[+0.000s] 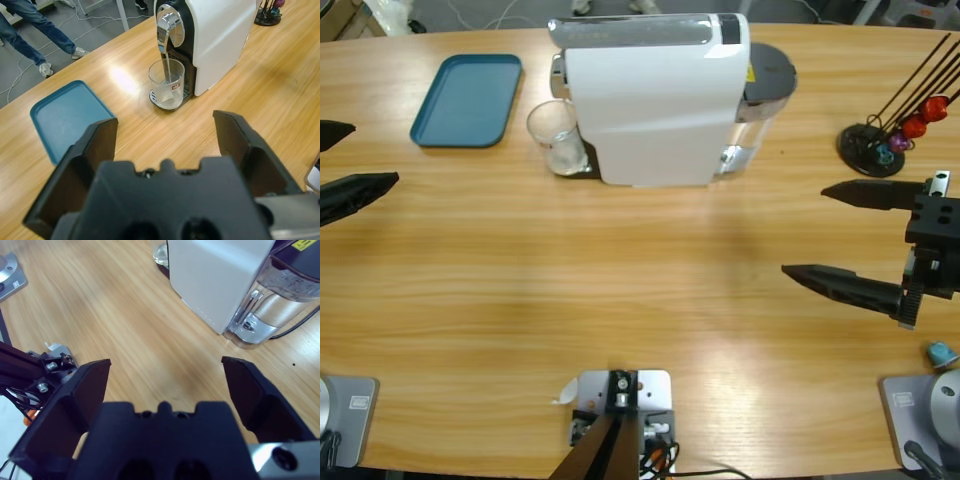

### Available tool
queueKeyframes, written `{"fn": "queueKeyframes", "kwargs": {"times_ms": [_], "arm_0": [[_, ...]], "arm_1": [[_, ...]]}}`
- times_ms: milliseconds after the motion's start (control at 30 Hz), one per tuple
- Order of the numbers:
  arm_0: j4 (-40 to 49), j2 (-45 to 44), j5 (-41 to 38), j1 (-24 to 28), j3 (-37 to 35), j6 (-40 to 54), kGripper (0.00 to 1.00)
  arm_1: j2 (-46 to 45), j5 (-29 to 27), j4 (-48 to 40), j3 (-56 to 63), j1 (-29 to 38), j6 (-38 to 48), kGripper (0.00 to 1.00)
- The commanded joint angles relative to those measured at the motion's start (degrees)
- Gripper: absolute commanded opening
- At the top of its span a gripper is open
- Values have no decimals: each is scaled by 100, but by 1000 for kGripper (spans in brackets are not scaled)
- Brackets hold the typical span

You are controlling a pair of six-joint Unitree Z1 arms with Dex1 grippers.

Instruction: Pour coffee

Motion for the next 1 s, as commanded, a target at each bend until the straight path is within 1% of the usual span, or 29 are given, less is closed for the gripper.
{"fn": "queueKeyframes", "kwargs": {"times_ms": [33, 1000], "arm_0": [[-70, -3, 65, -50, 225, -95, 803], [-156, 348, 65, -59, 225, -163, 803]], "arm_1": [[45, -54, -173, 295, 79, -73, 1000], [287, -81, -226, 286, 79, -153, 1000]]}}
